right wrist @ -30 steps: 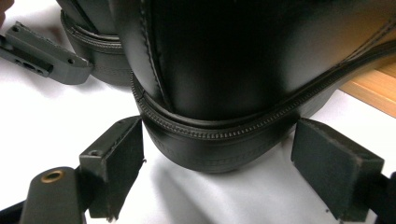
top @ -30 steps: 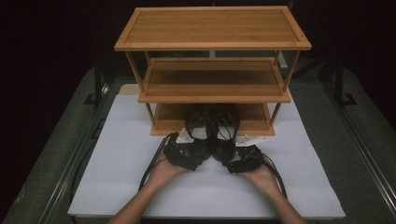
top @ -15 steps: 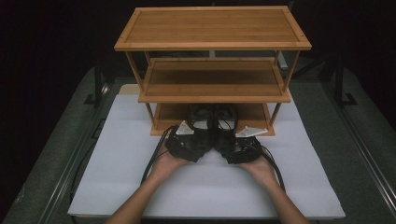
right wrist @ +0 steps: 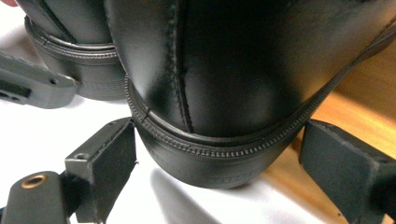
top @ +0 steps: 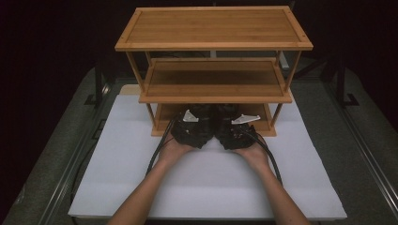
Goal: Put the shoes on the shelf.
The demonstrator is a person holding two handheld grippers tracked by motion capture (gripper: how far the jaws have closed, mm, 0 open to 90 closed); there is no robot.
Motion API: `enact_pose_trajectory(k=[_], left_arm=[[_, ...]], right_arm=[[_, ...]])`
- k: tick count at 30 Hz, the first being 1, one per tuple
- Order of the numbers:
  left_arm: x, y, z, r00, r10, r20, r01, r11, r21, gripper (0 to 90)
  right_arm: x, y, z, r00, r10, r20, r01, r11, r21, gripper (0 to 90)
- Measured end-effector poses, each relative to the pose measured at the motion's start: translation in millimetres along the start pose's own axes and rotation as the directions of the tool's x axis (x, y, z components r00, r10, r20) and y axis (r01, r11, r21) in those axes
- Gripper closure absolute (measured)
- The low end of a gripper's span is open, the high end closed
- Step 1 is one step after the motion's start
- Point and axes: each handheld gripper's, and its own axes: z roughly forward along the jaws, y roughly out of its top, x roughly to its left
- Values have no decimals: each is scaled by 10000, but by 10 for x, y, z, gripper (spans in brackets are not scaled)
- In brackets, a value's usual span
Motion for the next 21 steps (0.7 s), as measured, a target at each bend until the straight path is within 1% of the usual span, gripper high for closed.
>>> enact_pose_trajectory(k=[2, 5, 7, 8, 10, 11, 13, 15, 18, 21], left_arm=[[19, -13, 27, 9999, -131, 22, 131, 9998, -155, 8], [17, -20, 20, 9999, -117, 9, 117, 9998, -159, 6], [20, -24, -23, 9998, -142, 104, 144, 9997, -179, 22], [23, -26, -67, 9999, -54, 145, 56, 9998, -181, 27], [19, -48, -149, 10000, 35, 63, -34, 9997, -242, 27], [19, -63, -183, 10000, 36, 51, -35, 9997, -243, 27], [24, -117, -266, 10000, -60, -8, 60, 9996, -261, 27], [30, -168, -359, 10000, 18, 21, -18, 9996, -275, 27], [6, -281, -558, 9999, 110, -14, -111, 9990, -435, 27], [-8, -403, -735, 9997, 233, -100, -237, 9986, -472, 27]], right_arm=[[-2, 17, 29, 10000, 31, 88, -30, 10000, -46, 110], [4, 15, 33, 9999, 7, 168, -7, 10000, -32, 108], [18, 0, 4, 9993, -224, 287, 225, 9997, -32, 134], [19, -6, -20, 9990, -329, 302, 332, 9994, -102, 140], [19, -22, -115, 9991, -361, 238, 366, 9991, -203, 139], [16, -40, -174, 9988, -402, 264, 411, 9986, -320, 139], [8, -73, -257, 9990, -412, 177, 419, 9984, -387, 139], [-9, -126, -353, 9984, -538, 149, 545, 9974, -479, 139], [-49, -231, -519, 9980, -610, 144, 618, 9962, -617, 139], [-99, -357, -688, 9987, -491, 125, 499, 9964, -690, 139]])
